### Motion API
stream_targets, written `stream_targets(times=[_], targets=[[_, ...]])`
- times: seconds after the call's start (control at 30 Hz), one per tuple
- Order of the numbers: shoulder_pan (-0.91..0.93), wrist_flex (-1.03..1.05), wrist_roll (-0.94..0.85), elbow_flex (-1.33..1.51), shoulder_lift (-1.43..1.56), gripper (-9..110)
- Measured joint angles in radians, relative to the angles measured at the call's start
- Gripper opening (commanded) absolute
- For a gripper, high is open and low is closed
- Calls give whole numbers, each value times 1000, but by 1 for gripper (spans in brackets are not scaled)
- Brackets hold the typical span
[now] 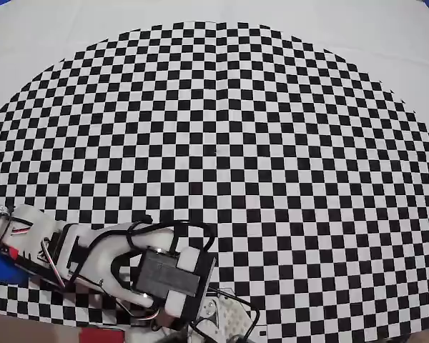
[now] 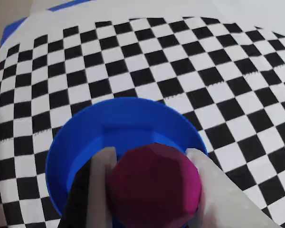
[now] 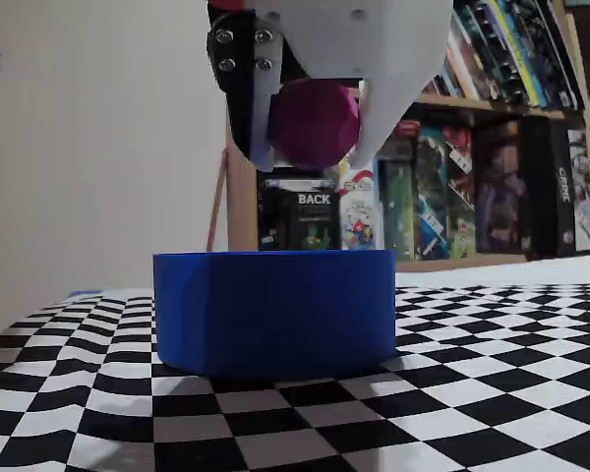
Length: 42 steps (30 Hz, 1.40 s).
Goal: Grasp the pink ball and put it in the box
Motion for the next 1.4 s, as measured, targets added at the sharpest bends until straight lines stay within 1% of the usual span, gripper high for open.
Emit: stream_targets(times=[1.03, 1.4], targets=[[9, 0, 0, 0, -57, 0], [9, 0, 0, -43, -83, 0]])
